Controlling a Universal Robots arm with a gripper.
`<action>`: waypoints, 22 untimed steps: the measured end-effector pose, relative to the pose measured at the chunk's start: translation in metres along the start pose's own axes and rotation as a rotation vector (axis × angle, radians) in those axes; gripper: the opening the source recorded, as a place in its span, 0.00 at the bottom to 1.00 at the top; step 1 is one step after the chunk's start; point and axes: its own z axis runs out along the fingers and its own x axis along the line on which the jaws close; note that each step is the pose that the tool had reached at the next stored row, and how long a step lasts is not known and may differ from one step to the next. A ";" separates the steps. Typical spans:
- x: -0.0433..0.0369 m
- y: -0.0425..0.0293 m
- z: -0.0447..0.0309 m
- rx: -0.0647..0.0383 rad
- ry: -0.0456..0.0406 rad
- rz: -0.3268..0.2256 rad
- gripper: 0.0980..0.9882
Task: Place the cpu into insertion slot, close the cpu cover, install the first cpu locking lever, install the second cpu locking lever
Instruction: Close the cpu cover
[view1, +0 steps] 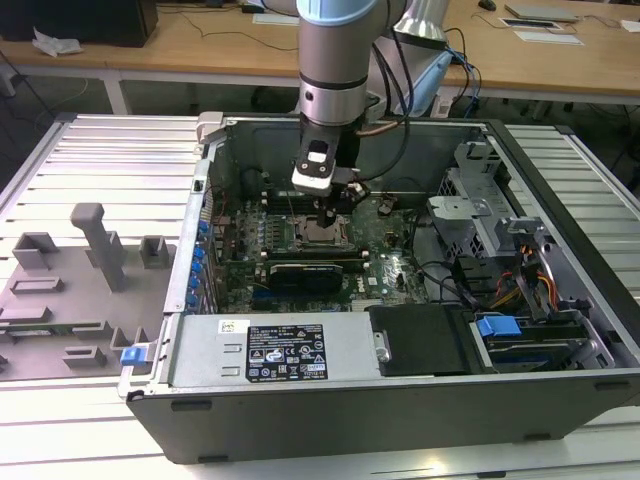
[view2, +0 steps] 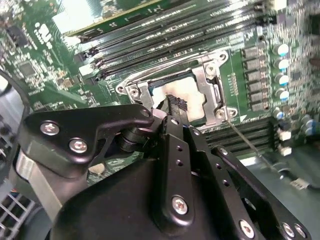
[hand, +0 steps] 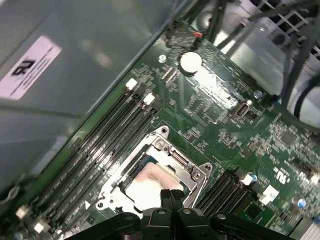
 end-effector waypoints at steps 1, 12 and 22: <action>0.0000 0.0000 0.0000 0.001 -0.0020 -0.024 0.01; 0.0000 0.0000 0.0002 0.012 -0.0211 -0.284 0.01; 0.0000 0.0000 0.0003 0.013 -0.0304 -0.511 0.01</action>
